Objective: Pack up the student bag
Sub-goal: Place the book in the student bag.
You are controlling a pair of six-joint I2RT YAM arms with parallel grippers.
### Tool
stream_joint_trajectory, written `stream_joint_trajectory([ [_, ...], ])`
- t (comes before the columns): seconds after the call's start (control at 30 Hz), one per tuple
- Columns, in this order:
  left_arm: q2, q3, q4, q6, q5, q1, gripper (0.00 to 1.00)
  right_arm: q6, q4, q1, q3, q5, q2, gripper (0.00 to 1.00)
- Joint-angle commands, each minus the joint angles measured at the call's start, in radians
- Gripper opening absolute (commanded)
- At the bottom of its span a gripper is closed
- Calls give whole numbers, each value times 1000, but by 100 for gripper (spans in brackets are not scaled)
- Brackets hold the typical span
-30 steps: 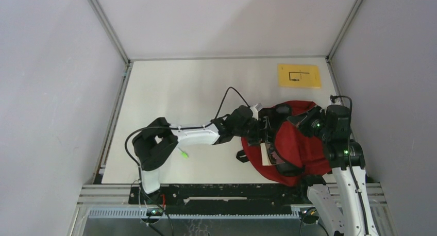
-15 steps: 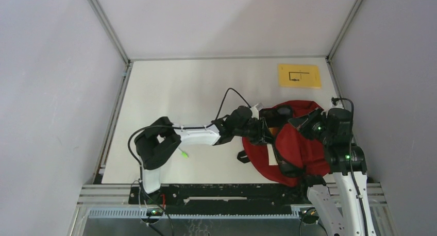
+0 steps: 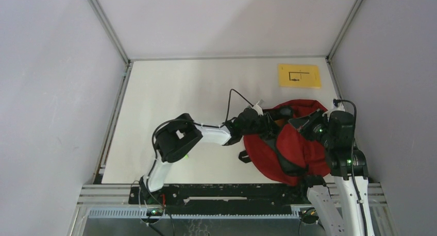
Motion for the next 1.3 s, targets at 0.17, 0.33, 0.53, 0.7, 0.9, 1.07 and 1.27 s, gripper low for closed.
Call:
stream_joint_trajectory([
  [0.17, -68, 37, 45, 58, 17, -30, 59, 2, 51, -5, 17, 14, -1, 0],
  [0.33, -116, 54, -192, 186, 39, -30, 72, 9, 66, -5, -3, 5, 0, 0],
  [0.53, -175, 31, -321, 276, 4, -35, 100, -7, 78, -5, -12, 1, 9, 0],
  [0.7, -229, 59, -460, 393, 1, -35, 100, -14, 74, -5, -14, 15, 8, 0],
  [0.9, -365, 64, -688, 548, -52, -35, 100, -68, 40, -5, -20, 78, 18, 0],
  [1.07, -508, 2, -813, 626, -45, -33, 100, -116, 32, -5, -25, 80, 31, 0],
  [1.27, -728, -156, -848, 626, -91, 80, 100, -144, 26, 5, -61, 116, 11, 0],
])
